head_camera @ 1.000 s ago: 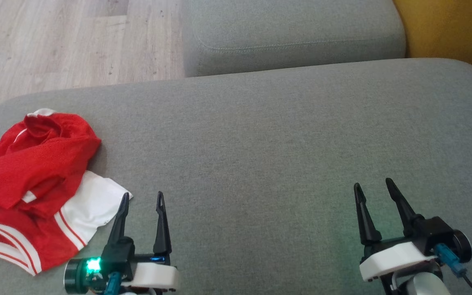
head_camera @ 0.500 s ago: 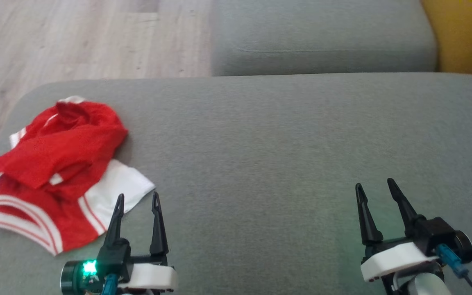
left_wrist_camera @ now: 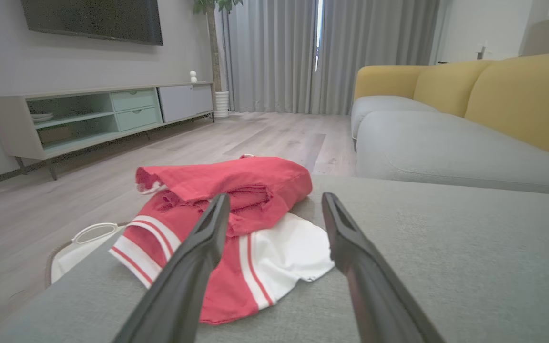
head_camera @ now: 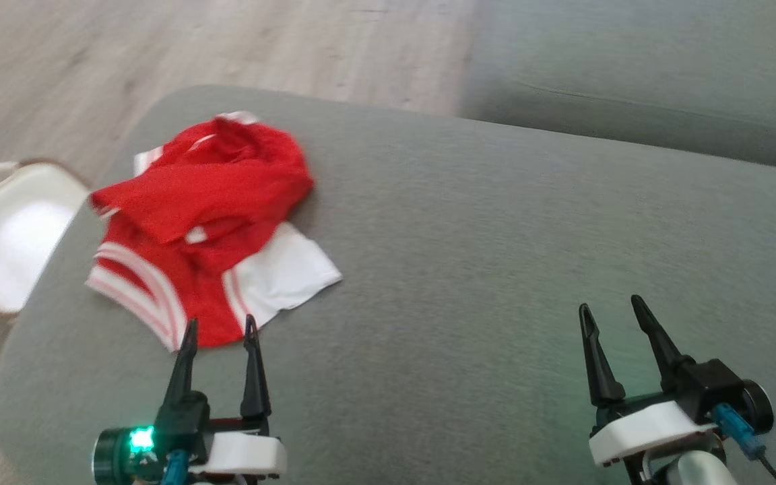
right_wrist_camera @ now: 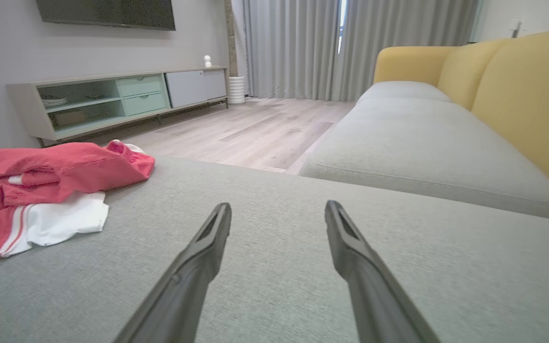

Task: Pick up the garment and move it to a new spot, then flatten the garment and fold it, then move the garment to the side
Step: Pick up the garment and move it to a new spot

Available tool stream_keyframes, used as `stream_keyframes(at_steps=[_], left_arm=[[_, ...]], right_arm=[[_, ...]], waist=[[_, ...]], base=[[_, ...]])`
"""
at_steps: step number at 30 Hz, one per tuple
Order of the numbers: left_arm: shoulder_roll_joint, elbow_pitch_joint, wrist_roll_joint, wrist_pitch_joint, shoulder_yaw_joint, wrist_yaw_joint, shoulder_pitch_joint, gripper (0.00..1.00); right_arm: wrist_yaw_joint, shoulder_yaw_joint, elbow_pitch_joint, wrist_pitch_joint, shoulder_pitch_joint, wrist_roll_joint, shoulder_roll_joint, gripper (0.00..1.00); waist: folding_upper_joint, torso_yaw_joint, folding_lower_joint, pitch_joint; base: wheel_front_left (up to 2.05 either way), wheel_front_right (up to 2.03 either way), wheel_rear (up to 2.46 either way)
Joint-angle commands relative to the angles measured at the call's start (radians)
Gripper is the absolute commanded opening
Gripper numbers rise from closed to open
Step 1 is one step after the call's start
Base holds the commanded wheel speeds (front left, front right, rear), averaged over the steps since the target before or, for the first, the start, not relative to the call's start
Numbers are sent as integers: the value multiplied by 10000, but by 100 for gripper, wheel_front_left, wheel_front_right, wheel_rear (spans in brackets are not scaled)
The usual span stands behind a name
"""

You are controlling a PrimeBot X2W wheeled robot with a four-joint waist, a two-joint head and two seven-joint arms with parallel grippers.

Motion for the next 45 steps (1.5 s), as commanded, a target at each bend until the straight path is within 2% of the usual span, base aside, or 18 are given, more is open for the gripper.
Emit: stream_keyframes(at_steps=[1, 9, 14, 16, 20, 24, 29, 32, 39, 45], left_arm=[[20, -328, 20, -95, 355, 7, -264, 100], [20, -376, 21, -95, 843, -24, -172, 100], [20, -613, -69, -95, 1124, 35, -230, 100], [32, -1041, 248, -95, 1248, 48, -398, 100], [269, -1529, 458, -95, 1263, -350, -1068, 100], [632, -1362, 398, -52, 1332, -823, -2631, 100], [884, -355, -156, 1041, 1398, -1588, -5215, 100], [988, 574, -494, 1888, 1479, -1896, -6697, 100], [1006, 2976, -997, 3601, 1624, -2088, -9643, 100], [1075, 4965, -1295, 5332, 1446, -2420, -10989, 100]], right_arm=[[77, 209, -309, -116, -210, -50, -97, 100], [77, 238, -289, -116, -281, -200, -97, 100], [77, 154, -279, -116, -384, -341, -97, 100], [77, 106, -272, -116, -453, -364, -97, 100], [77, -41, -356, -116, -566, -415, -97, 100], [77, -203, -447, -116, -739, -770, -189, 100], [77, -228, -622, -116, -919, -922, -609, 100], [77, -247, -839, -116, -1063, -962, -939, 100], [77, -422, -1844, -116, -1174, -728, -1545, 100], [77, -420, -2578, -116, -1188, -639, -1812, 100]], waist=[[0, 565, 0, 69], [0, 1471, 0, 184], [0, 1664, 0, 391], [0, 1614, 0, 601], [0, 1491, 0, 1039], [0, 1385, 0, 1653], [0, 1167, 0, 2363], [0, 979, 0, 2990], [0, 592, 0, 4385], [0, 209, 0, 4978]], base=[[0, 0, 0], [0, 0, 0], [0, 0, 0], [0, 0, 0], [0, 0, 0], [0, 0, 0], [0, 0, 0], [0, 0, 0], [0, 0, 0], [0, 0, 0]])
